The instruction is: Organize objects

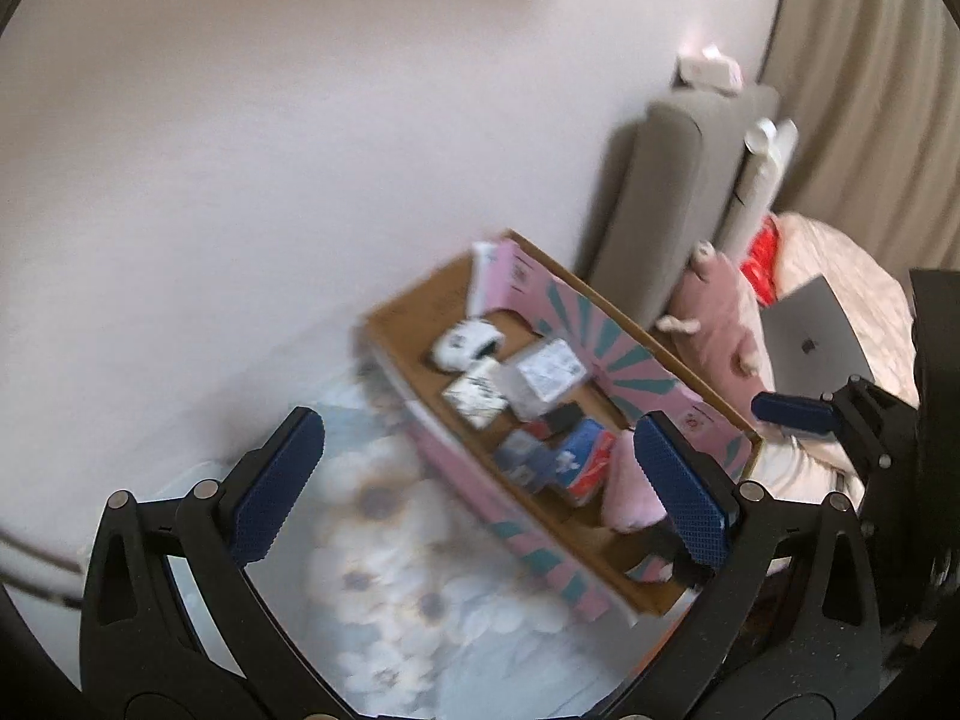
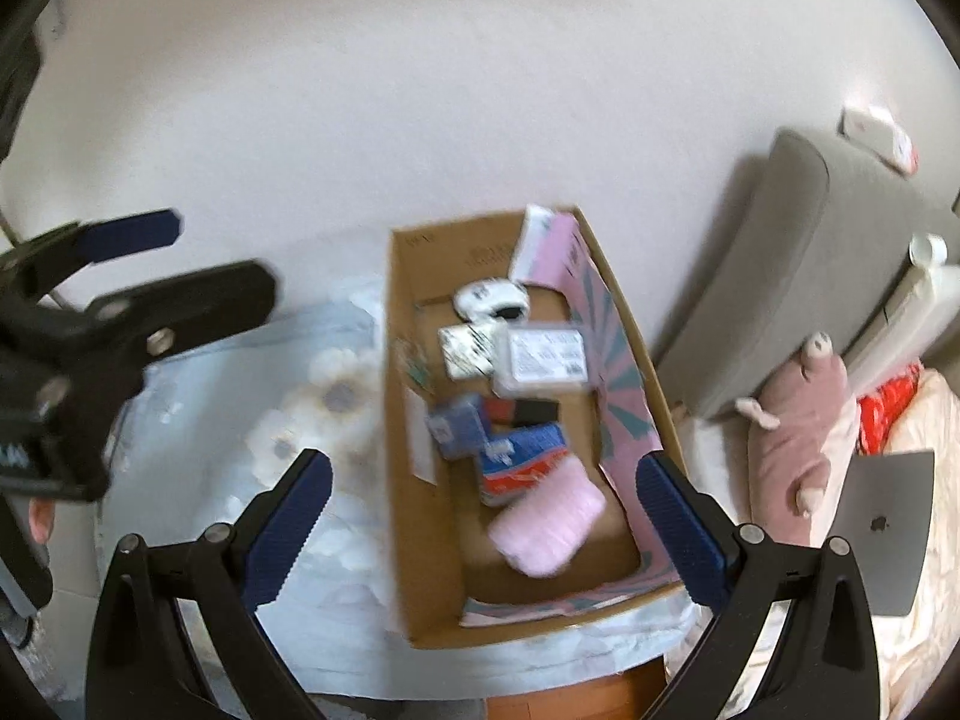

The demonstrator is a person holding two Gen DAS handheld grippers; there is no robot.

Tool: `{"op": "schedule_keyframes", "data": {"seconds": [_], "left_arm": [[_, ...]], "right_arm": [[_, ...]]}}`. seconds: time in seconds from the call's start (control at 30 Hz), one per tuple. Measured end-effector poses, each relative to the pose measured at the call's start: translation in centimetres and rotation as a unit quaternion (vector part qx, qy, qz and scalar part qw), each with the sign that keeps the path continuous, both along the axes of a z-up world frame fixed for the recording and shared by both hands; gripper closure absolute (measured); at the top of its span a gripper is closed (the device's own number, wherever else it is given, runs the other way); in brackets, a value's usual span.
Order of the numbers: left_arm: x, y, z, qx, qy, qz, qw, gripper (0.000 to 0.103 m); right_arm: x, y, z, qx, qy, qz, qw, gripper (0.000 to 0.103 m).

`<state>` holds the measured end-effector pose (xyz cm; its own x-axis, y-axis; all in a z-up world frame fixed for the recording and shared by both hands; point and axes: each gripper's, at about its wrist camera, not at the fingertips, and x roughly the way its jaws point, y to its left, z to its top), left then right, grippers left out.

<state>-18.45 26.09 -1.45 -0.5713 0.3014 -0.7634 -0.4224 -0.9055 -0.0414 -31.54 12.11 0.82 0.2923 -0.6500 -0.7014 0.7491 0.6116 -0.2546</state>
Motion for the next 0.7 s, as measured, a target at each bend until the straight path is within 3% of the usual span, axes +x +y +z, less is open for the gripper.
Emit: {"op": "schedule_keyframes", "data": {"seconds": [0.27,0.43,0.7], "left_arm": [[4.0,-8.1,3.7,0.033,0.044,0.096,0.9939,0.0],[7.0,-13.0,4.3,0.045,0.065,0.168,0.9826,0.0],[12.1,-18.7,2.8,0.04,0.091,0.26,0.9604,0.0]], "right_arm": [[4.5,3.5,1.0,-0.009,-0.023,0.07,0.997,0.002],[6.7,5.5,0.8,-0.025,-0.032,0.095,0.995,0.002],[7.9,7.7,-0.2,-0.056,-0.042,0.102,0.992,0.002]]}}
